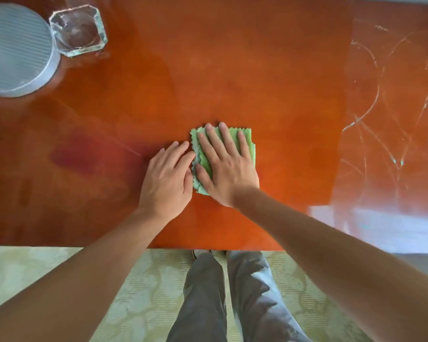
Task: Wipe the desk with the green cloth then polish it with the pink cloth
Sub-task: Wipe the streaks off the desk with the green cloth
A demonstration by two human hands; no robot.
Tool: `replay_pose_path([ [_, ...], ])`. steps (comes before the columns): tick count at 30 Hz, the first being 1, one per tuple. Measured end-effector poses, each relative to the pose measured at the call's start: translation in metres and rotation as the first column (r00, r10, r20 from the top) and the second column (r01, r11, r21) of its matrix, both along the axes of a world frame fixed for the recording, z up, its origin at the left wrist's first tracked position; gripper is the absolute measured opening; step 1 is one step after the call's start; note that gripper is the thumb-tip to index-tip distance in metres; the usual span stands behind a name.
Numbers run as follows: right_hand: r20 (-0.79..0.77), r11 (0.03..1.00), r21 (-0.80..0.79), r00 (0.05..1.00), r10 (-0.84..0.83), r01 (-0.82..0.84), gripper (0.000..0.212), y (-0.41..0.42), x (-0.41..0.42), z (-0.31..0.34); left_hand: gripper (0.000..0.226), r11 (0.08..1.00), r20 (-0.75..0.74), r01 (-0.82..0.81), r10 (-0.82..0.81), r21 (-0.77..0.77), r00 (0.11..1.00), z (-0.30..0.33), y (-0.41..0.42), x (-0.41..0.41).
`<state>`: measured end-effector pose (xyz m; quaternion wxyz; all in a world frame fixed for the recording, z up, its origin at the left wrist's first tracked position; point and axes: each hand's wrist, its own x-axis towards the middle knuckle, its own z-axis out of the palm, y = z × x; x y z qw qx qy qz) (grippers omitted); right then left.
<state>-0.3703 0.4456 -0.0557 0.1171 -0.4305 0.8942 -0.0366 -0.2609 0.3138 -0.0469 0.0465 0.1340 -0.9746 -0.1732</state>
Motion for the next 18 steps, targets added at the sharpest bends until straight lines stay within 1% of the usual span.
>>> replay_pose_path([
  [3, 0.019, 0.999, -0.027, 0.999, 0.032, -0.031, 0.069, 0.008, 0.057, -0.003, 0.023, 0.998, -0.025, -0.024, 0.025, 0.056, 0.999, 0.001, 0.005, 0.019],
  [6, 0.016, 0.998, -0.029, 0.999, 0.052, -0.051, 0.069, 0.023, 0.084, -0.005, 0.012, 1.0, -0.057, 0.016, -0.015, 0.025, 0.998, -0.001, 0.008, 0.038],
  [12, 0.041, 0.997, -0.017, 0.996, 0.077, -0.076, 0.068, 0.042, 0.088, -0.004, 0.01, 1.0, -0.086, 0.003, -0.005, -0.03, 0.996, 0.003, 0.017, 0.038],
  [18, 0.029, 0.997, -0.069, 0.999, -0.034, 0.036, 0.07, 0.068, 0.081, -0.009, 0.013, 0.998, -0.102, 0.025, -0.03, -0.051, 0.994, 0.0, 0.044, 0.014],
])
